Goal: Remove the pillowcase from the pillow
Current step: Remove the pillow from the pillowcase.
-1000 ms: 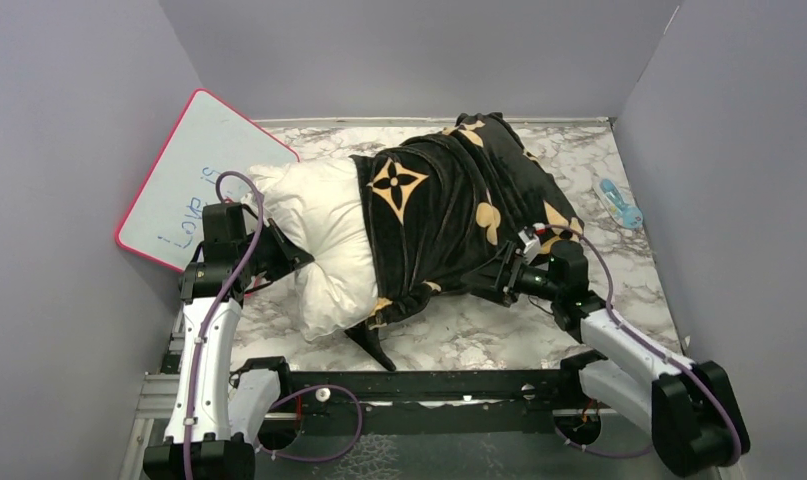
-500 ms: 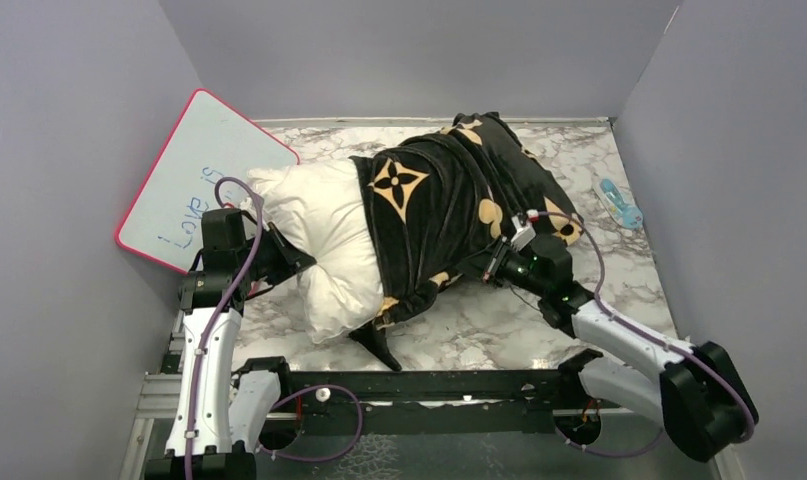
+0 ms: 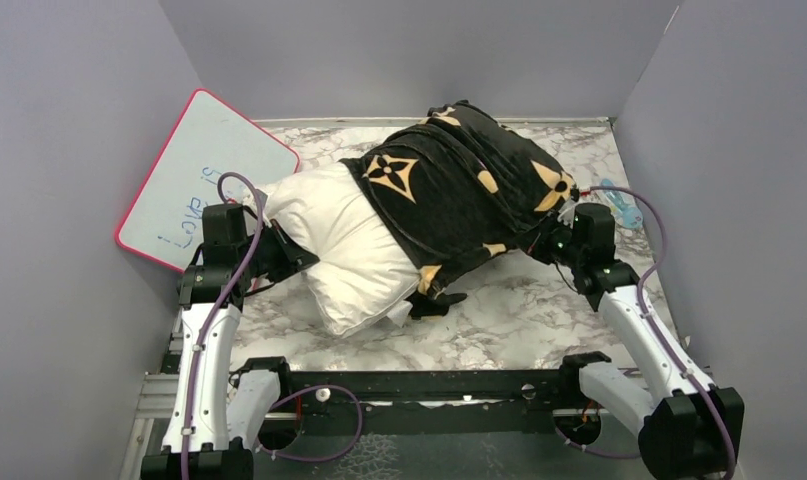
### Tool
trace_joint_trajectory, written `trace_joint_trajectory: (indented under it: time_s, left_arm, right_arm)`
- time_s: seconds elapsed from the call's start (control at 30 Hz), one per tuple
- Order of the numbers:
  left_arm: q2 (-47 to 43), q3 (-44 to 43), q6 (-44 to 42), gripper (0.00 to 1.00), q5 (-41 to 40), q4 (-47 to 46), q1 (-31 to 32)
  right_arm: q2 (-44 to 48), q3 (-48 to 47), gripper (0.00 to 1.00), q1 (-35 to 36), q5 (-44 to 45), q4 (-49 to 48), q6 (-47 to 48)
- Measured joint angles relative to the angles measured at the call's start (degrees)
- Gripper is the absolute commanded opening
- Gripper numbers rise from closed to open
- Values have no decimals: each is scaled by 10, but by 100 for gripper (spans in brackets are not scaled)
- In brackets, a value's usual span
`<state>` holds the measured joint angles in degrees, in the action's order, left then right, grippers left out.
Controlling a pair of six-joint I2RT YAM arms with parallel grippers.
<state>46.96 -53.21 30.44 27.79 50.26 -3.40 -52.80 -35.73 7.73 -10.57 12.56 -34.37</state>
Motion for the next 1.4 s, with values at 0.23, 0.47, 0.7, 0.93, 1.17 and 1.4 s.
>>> trace_joint_trajectory:
  time_s: [0.23,0.47,0.7,0.93,1.17,1.4]
  left_arm:
    - [0,3,-5,0,-5,2,-4]
    - [-5,17,-2,0,-2,-9,-7]
    - [-6,21,2,0,1,-15,-7]
    - [-15,31,3,0,6,-23,-7]
    - [-21,32,3,0,12,-23,-7]
    - [-23,26,2,0,16,-21,2]
  right_arm:
    - [-42,-7,66,-30,-205,11,11]
    - [32,77,83,-26,-347,-58,-66]
    - [40,123,76,75,-361,-153,-167]
    - [-84,110,51,233,-293,-278,-232]
    - [-110,34,0,247,-127,-187,-196]
    - [-51,-51,0,133,-22,-34,-56]
